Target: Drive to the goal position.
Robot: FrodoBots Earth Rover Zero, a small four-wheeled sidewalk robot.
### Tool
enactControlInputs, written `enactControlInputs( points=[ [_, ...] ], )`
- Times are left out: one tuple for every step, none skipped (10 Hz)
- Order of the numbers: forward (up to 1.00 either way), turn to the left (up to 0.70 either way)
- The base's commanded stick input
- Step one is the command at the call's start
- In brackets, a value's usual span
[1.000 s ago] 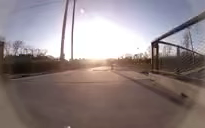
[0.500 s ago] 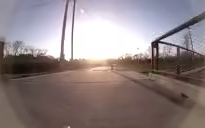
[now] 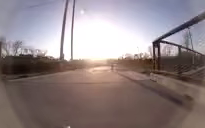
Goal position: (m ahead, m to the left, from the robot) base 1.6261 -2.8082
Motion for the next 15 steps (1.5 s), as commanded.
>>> enactControlInputs(
  points=[
    [0.69, -0.13],
    [0.70, -0.14],
    [0.70, -0.14],
    [0.70, -0.14],
    [0.70, -0.14],
    [0.70, -0.14],
    [0.70, -0.14],
    [0.70, -0.14],
    [0.70, -0.14],
    [0.70, -0.14],
    [0.70, -0.14],
    [0.70, -0.14],
    [0.70, -0.14],
    [0.70, -0.14],
    [0.70, -0.14]
  ],
)
